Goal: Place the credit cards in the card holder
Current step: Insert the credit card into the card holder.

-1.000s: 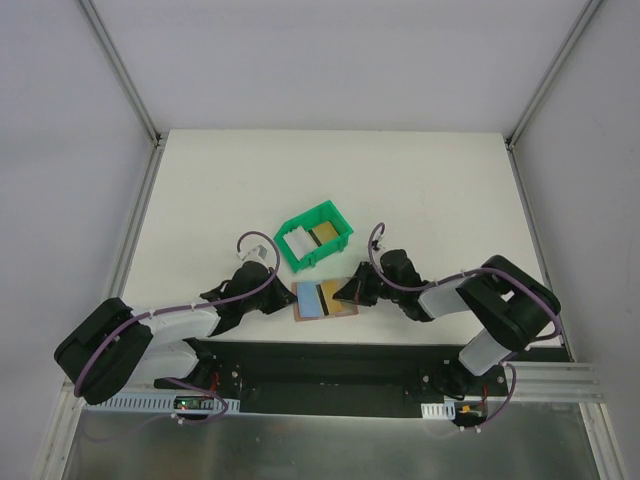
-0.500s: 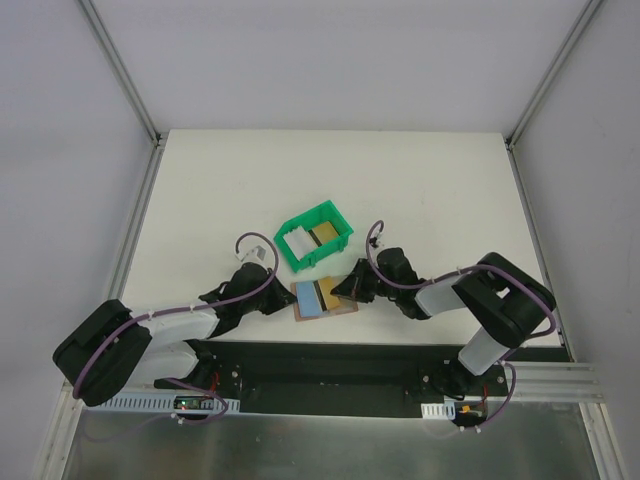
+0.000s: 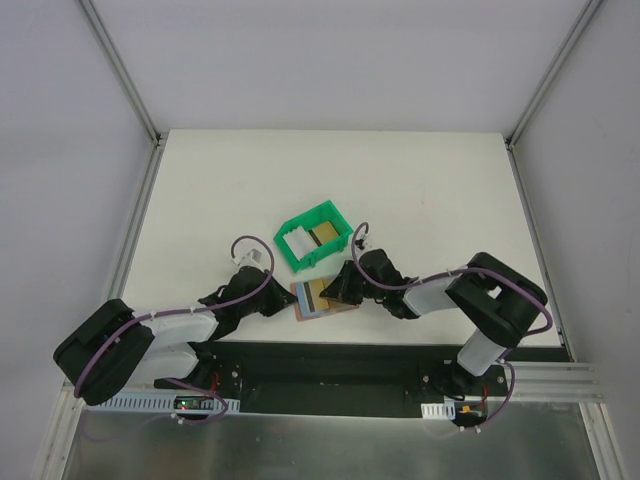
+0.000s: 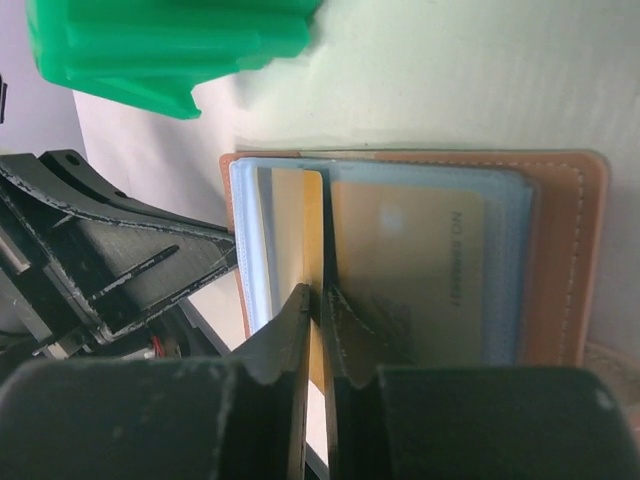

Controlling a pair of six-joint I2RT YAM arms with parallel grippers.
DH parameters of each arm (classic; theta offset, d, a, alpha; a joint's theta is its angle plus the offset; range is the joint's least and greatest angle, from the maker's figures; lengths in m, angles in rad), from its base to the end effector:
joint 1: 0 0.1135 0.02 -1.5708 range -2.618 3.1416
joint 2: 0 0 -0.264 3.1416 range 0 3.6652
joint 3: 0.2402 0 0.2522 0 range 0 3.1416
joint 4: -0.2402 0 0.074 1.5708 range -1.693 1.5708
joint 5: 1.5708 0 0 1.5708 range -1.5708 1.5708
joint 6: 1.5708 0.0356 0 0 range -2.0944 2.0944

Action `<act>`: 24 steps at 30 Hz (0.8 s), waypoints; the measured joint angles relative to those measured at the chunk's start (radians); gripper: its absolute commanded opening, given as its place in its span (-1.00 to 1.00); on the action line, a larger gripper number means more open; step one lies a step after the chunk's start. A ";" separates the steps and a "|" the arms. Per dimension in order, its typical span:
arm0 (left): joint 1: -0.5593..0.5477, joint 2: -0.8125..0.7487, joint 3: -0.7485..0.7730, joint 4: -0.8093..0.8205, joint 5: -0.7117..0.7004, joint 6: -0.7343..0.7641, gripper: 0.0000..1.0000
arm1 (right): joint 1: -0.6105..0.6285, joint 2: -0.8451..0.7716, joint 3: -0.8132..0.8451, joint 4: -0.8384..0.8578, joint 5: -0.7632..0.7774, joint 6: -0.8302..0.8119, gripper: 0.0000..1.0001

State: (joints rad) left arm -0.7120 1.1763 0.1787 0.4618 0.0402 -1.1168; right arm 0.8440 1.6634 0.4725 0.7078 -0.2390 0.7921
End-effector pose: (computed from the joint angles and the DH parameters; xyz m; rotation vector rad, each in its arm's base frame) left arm 0.1475 -0.1291 0.1280 -0.4404 2.2783 -1.0748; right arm 0.1845 0.2202 0.1207 -0.2248 2.2767 1.1942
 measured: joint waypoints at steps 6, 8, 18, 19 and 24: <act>-0.001 0.000 -0.008 0.013 -0.007 -0.023 -1.00 | 0.014 -0.032 0.037 -0.106 0.045 -0.034 -0.21; -0.001 0.000 -0.009 0.013 -0.009 -0.025 -1.00 | 0.016 -0.085 0.039 -0.166 0.071 -0.061 -0.12; -0.002 0.000 -0.009 0.013 -0.019 -0.020 -1.00 | 0.022 -0.139 0.098 -0.324 0.108 -0.178 -0.13; -0.002 0.000 -0.009 0.013 -0.018 -0.019 -1.00 | 0.024 -0.125 0.111 -0.325 0.100 -0.184 -0.13; -0.002 0.000 -0.009 0.013 -0.018 -0.017 -1.00 | 0.040 -0.061 0.164 -0.328 0.053 -0.206 -0.19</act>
State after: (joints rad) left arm -0.7139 1.1759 0.1696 0.4744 0.0219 -1.1339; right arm 0.8845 1.6020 0.6365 0.3801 -0.1860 0.5861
